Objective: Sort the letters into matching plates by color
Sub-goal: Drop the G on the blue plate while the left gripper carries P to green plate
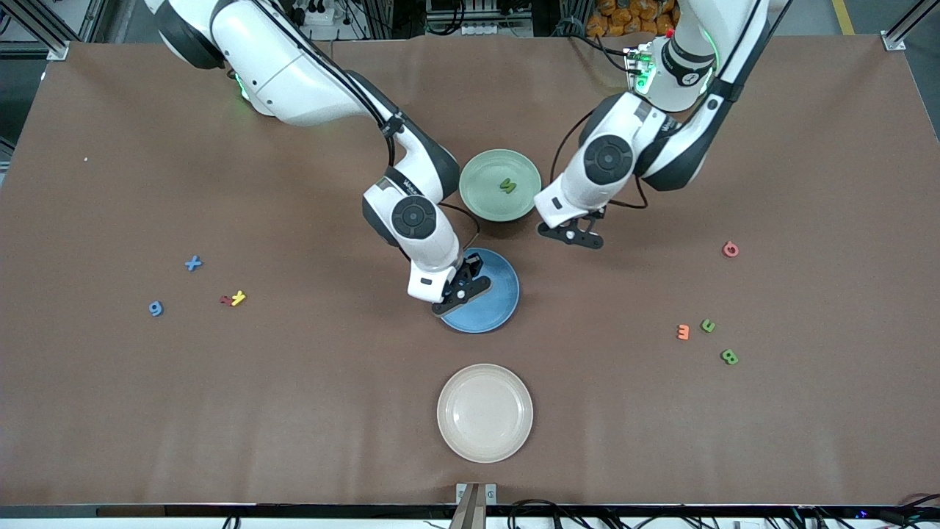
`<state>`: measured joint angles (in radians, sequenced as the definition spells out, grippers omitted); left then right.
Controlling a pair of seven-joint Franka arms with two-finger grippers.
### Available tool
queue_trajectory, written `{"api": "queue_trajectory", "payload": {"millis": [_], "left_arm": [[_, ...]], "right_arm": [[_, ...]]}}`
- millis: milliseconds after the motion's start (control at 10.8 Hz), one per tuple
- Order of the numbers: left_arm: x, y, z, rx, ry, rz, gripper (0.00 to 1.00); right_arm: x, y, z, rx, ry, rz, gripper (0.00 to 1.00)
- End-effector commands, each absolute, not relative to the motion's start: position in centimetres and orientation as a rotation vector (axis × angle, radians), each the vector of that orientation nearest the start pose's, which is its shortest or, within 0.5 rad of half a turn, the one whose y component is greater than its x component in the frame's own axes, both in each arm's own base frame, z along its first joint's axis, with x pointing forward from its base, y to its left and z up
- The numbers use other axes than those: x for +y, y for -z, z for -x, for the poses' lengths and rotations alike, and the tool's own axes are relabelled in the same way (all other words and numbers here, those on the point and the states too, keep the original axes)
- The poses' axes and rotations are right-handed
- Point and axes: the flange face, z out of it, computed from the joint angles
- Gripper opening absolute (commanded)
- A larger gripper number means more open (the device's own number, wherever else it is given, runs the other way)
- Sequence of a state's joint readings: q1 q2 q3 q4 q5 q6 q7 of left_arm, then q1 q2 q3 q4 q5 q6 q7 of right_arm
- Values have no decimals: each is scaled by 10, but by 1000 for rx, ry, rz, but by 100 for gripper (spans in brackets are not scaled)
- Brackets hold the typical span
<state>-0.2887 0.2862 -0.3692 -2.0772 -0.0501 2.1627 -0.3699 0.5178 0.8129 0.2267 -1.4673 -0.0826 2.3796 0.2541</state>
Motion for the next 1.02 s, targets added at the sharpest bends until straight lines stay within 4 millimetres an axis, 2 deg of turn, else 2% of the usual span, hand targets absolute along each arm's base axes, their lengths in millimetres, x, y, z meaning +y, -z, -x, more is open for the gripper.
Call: {"api": "queue_trajectory", "payload": {"millis": [0, 185, 278, 463, 648, 740, 926], "left_arm": [[-372, -283, -412, 249, -394, 3107, 0], [-392, -285, -393, 203, -398, 3106, 0], [-404, -285, -382, 178, -391, 3104, 0], [-423, -278, -368, 107, -372, 3120, 0], [-446, -268, -353, 46, -342, 3155, 0], [-458, -259, -347, 25, -321, 3185, 0], [-468, -237, -343, -7, -304, 3224, 0]], "right_arm": [[470, -221, -571, -629, 94, 2921, 100], [448, -231, -585, -614, 87, 2939, 100], [426, -237, -597, -645, 58, 2956, 100], [362, -254, -631, -667, 14, 2992, 100], [288, -268, -663, -621, -16, 3038, 100], [252, -272, -675, -597, -40, 3059, 100], [182, -280, -692, -520, -86, 3119, 100]]}}
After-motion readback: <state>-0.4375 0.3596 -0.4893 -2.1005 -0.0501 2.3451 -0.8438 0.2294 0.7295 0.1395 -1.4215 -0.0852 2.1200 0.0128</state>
